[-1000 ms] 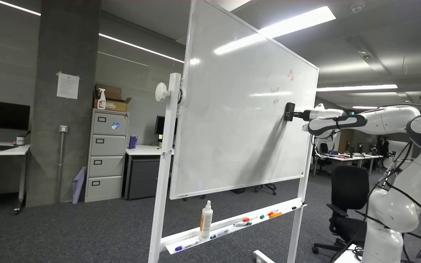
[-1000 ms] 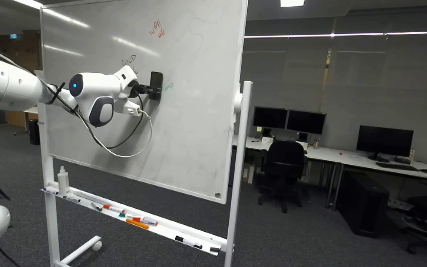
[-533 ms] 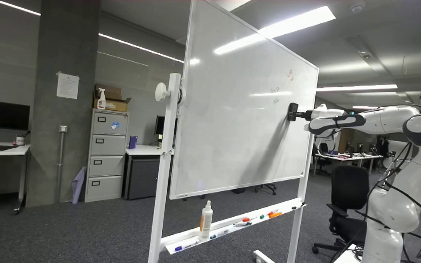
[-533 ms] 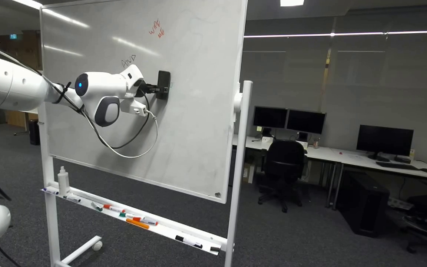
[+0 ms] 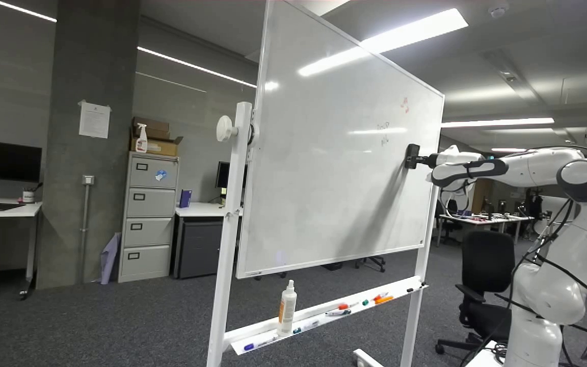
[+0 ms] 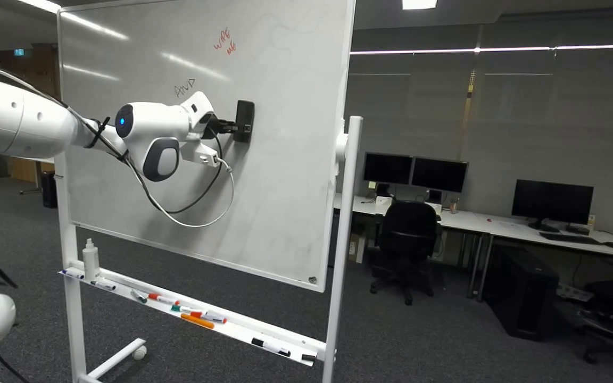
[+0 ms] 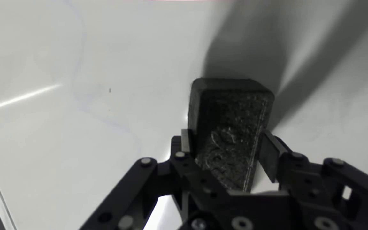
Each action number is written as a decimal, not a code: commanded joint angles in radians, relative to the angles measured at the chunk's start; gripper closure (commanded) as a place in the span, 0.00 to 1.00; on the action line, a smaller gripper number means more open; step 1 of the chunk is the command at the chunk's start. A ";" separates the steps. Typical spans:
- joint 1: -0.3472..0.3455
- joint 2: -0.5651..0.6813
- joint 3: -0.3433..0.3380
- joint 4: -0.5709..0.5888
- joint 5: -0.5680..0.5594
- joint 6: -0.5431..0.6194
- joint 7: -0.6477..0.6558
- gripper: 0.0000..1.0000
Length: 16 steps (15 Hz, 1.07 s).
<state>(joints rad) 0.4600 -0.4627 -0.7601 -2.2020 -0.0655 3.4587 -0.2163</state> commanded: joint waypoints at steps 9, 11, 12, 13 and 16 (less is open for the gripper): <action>0.026 0.111 -0.083 0.113 0.029 0.000 0.017 0.69; 0.025 0.115 -0.080 0.113 0.027 0.000 0.015 0.69; 0.024 0.114 -0.076 0.111 0.025 0.000 0.013 0.69; 0.024 0.113 -0.072 0.108 0.023 0.000 0.012 0.69; 0.022 0.109 -0.060 0.098 0.020 0.000 0.009 0.69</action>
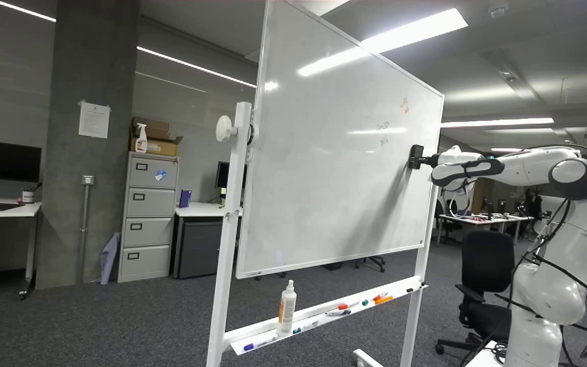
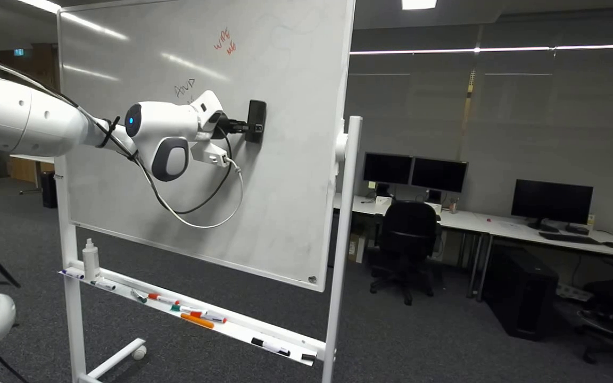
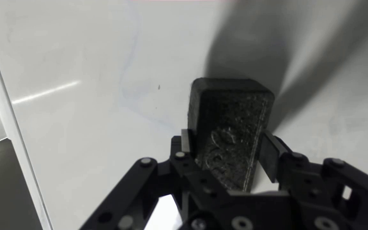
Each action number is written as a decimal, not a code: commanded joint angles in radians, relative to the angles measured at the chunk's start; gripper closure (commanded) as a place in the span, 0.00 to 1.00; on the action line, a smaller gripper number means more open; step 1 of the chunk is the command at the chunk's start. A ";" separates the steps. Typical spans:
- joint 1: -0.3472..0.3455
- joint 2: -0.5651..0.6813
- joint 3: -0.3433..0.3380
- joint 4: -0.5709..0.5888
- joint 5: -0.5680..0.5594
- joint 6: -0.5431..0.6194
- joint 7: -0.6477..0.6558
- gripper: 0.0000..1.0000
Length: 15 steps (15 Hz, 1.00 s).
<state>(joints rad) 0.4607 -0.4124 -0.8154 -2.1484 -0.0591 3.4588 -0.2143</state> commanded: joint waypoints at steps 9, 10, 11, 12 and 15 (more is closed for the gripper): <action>0.006 0.046 0.043 0.013 -0.007 0.000 -0.015 0.69; 0.004 0.044 0.049 0.007 -0.009 0.000 -0.017 0.69; 0.001 0.042 0.056 0.003 -0.013 0.000 -0.020 0.69; -0.002 0.041 0.063 0.000 -0.015 0.000 -0.022 0.69; -0.018 0.036 0.091 -0.014 -0.020 0.001 -0.032 0.69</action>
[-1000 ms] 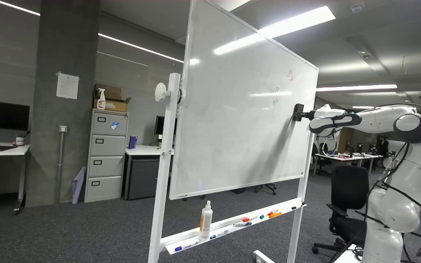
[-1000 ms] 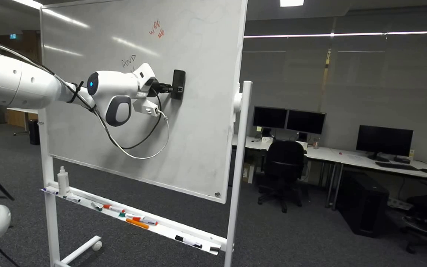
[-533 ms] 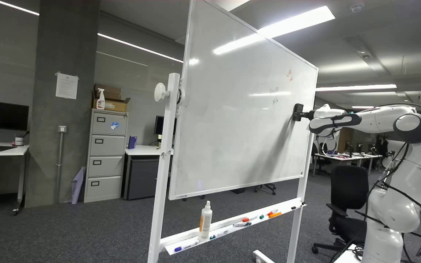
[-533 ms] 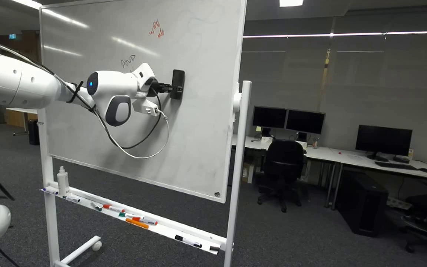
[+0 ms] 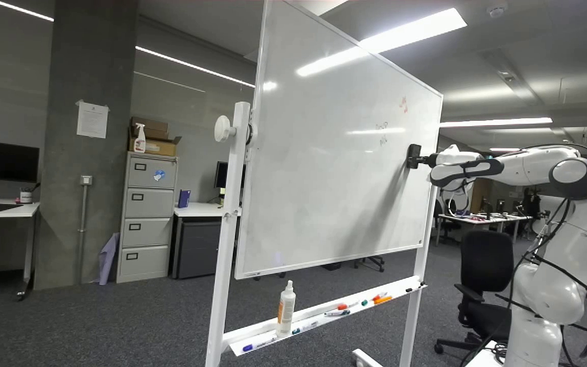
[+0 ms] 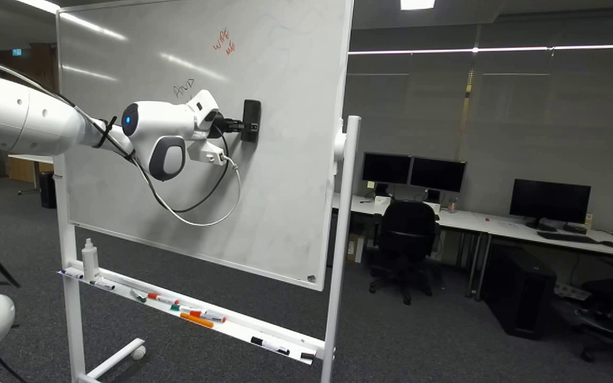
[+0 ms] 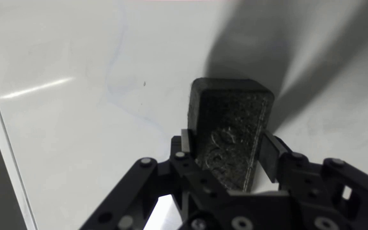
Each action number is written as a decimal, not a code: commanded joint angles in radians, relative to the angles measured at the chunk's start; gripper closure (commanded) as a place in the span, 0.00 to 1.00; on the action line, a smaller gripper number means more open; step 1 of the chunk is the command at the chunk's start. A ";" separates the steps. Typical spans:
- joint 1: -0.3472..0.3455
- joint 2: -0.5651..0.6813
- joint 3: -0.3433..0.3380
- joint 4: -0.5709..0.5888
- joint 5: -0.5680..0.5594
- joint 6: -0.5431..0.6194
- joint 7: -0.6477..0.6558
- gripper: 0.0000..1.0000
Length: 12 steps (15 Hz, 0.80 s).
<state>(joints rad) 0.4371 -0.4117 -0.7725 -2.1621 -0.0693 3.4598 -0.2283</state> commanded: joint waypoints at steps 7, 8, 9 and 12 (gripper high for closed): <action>-0.037 0.014 0.134 -0.044 -0.010 0.001 -0.043 0.69; -0.043 0.011 0.147 -0.050 -0.010 0.001 -0.044 0.69; -0.050 0.007 0.161 -0.058 -0.009 0.001 -0.045 0.69; -0.070 0.000 0.202 -0.077 -0.007 0.001 -0.048 0.69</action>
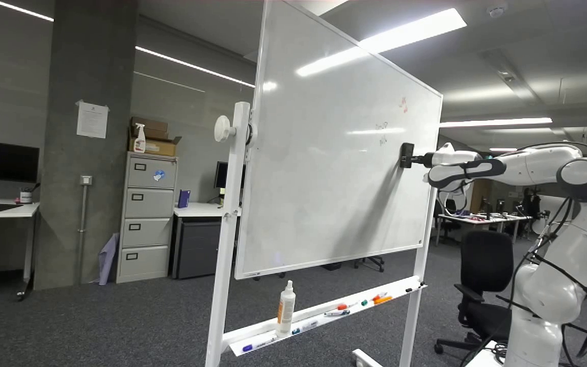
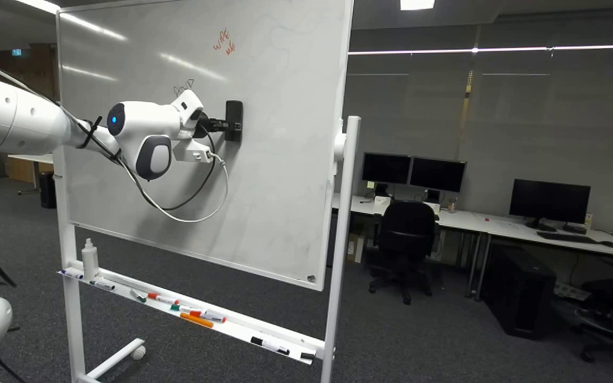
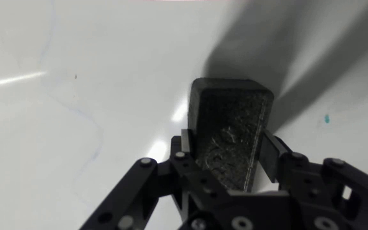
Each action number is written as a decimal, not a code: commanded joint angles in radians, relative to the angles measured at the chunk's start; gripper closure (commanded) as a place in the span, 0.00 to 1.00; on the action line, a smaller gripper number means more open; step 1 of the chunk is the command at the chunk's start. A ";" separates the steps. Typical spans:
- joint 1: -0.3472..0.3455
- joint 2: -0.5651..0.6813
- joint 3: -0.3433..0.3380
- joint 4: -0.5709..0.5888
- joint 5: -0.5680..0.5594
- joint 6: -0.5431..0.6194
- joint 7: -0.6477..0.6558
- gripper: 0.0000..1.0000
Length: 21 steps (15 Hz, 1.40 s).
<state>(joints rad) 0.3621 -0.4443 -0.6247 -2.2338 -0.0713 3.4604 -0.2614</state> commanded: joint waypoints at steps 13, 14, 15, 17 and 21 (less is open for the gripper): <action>-0.042 -0.008 0.216 -0.071 -0.007 0.000 -0.014 0.69; -0.042 -0.009 0.227 -0.074 -0.007 0.000 -0.014 0.69; -0.041 -0.011 0.237 -0.077 -0.008 0.000 -0.014 0.69; -0.039 -0.011 0.256 -0.076 -0.010 0.000 -0.014 0.69; 0.021 -0.037 0.242 -0.087 -0.041 -0.008 -0.010 0.69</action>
<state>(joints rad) 0.3192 -0.4927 -0.3756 -2.3310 -0.0808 3.4602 -0.2618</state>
